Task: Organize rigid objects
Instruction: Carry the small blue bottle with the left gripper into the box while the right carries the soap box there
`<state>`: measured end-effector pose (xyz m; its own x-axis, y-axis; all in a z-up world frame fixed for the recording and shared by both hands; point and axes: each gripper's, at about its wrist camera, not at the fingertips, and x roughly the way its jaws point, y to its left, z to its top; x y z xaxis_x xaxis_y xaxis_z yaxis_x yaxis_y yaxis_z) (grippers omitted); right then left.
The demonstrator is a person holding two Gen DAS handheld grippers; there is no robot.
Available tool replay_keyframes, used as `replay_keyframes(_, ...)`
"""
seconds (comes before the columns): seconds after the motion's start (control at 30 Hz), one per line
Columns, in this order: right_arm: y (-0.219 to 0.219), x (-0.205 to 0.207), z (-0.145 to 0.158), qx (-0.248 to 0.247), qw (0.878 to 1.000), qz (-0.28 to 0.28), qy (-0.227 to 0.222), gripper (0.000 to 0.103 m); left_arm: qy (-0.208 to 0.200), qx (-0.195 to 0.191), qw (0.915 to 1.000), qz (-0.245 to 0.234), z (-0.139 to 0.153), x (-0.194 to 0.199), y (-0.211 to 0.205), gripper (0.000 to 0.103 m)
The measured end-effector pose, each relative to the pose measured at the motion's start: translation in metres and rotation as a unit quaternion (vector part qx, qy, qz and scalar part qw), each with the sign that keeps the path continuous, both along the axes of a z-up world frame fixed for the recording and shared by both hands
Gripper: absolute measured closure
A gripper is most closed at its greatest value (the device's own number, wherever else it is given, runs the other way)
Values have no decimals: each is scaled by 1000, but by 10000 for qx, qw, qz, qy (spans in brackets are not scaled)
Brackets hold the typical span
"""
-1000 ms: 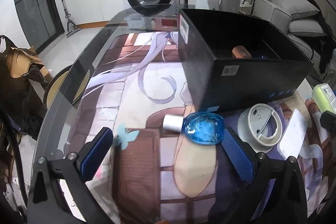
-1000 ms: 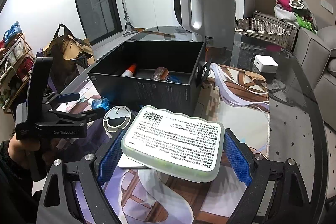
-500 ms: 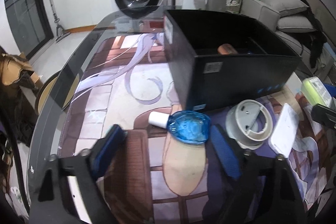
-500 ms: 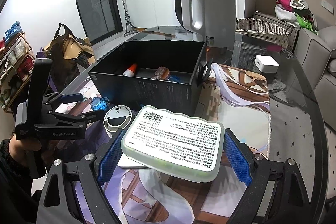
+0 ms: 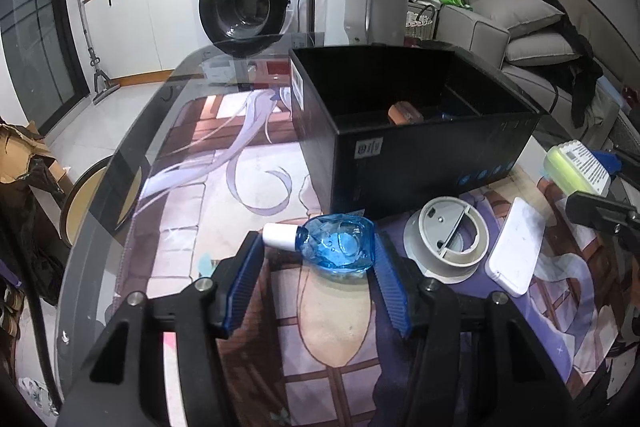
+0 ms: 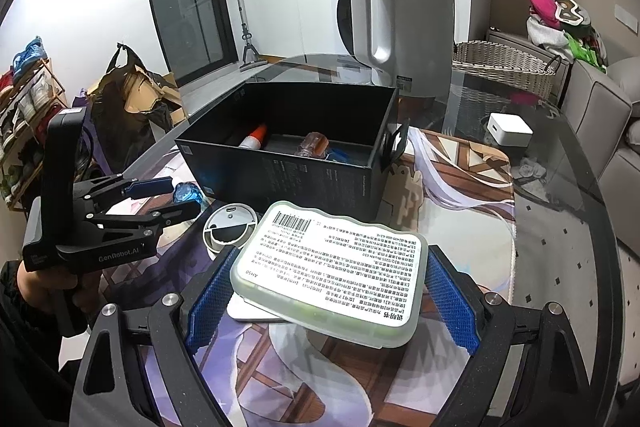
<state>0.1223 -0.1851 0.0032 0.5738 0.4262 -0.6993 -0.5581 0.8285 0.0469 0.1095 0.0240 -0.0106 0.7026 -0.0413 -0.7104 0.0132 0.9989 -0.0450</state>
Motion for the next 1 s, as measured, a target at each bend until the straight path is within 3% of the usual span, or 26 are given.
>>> replay_keyframes(0.57,0,-13,22,163,9991,108,-377,12,-970,-243,9950,20,47,-22,6,48)
replay_keyframes(1.0,4,1,42,89,9974,101,-711,12,-1160,-88,9931,-147,65,-13,-15,48)
